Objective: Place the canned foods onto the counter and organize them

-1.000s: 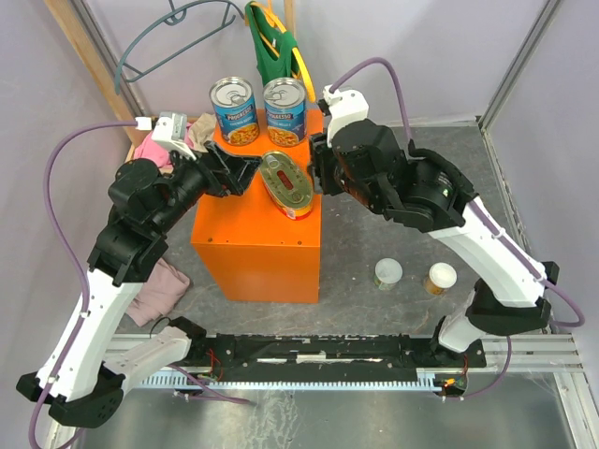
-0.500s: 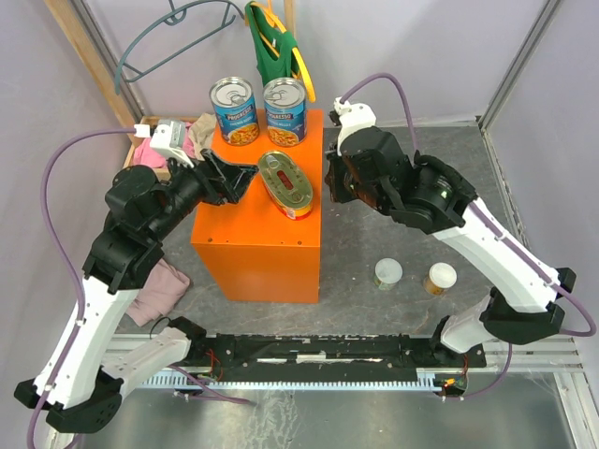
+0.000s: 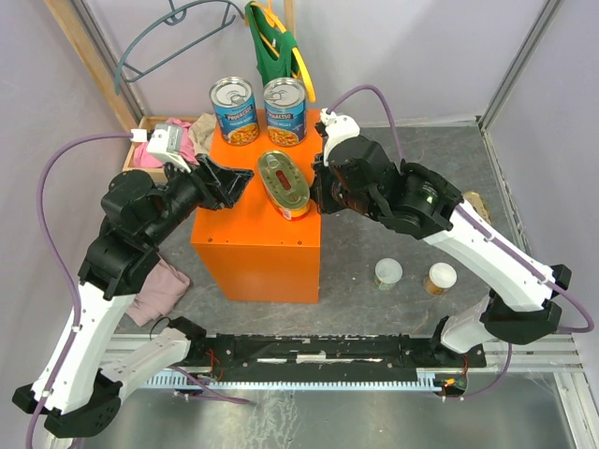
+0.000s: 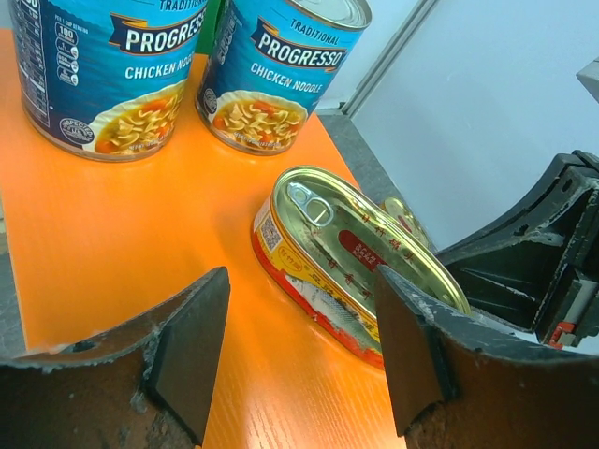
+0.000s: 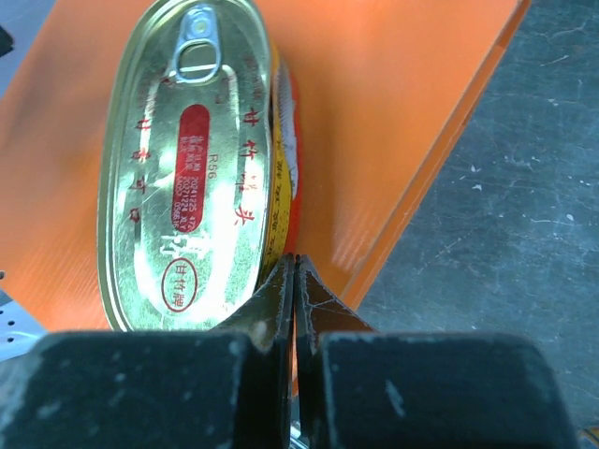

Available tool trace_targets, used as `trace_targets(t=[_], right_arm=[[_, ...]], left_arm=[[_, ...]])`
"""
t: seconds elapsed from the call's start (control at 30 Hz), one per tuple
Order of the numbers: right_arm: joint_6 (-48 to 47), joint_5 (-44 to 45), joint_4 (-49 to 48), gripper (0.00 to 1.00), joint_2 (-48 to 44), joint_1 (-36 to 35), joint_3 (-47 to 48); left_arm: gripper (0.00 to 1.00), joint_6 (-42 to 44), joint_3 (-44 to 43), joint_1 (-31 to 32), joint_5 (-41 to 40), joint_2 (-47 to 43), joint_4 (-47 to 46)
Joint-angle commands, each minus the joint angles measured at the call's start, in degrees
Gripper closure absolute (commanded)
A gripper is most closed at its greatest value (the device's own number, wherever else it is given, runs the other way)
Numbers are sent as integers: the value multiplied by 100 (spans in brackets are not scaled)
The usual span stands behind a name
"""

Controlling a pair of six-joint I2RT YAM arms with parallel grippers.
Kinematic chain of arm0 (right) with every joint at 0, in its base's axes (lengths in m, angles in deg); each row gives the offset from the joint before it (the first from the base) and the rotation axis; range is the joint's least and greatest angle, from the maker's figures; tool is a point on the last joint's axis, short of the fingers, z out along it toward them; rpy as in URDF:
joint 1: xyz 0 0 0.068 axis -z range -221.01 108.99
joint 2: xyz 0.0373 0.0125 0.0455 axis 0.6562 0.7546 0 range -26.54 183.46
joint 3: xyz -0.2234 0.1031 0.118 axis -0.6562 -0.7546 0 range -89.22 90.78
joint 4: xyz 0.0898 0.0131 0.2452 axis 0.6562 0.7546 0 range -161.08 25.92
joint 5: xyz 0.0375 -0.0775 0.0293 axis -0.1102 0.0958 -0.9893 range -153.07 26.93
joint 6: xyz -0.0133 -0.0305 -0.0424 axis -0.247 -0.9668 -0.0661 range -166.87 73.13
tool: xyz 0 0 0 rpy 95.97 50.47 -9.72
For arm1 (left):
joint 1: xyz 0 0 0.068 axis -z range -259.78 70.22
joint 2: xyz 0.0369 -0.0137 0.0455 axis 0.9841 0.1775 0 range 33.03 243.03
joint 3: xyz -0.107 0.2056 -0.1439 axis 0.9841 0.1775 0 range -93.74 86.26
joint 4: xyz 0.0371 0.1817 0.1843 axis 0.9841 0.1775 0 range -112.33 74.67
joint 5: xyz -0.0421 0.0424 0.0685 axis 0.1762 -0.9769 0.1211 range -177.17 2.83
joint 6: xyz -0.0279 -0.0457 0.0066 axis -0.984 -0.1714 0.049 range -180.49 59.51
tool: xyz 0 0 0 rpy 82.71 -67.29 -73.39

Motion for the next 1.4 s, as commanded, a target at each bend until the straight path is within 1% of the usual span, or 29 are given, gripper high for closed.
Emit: trace_targets(t=[0.0, 0.23, 0.33, 0.5, 0.7, 1.1, 1.37], right_arm=[[123, -134, -429, 99, 89, -161, 102], [102, -147, -562, 99, 474, -276, 384], [27, -1, -567, 99, 598, -273, 509], [-158, 355, -522, 99, 657, -249, 618], [-235, 458, -482, 99, 665, -91, 675], [-111, -123, -639, 99, 998, -26, 920], [-44, -197, -627, 99, 1197, -115, 1140]], left_arm=[[31, 201, 27, 1, -30, -47, -101], [31, 251, 74, -5, -92, -53, -124], [31, 283, 79, 1, -107, -41, -125], [31, 339, 98, 0, -122, -16, -132], [31, 350, 101, -1, 9, 95, -257], [31, 306, 77, -2, 120, 197, -337], [31, 324, 133, 1, 1, 136, -271]])
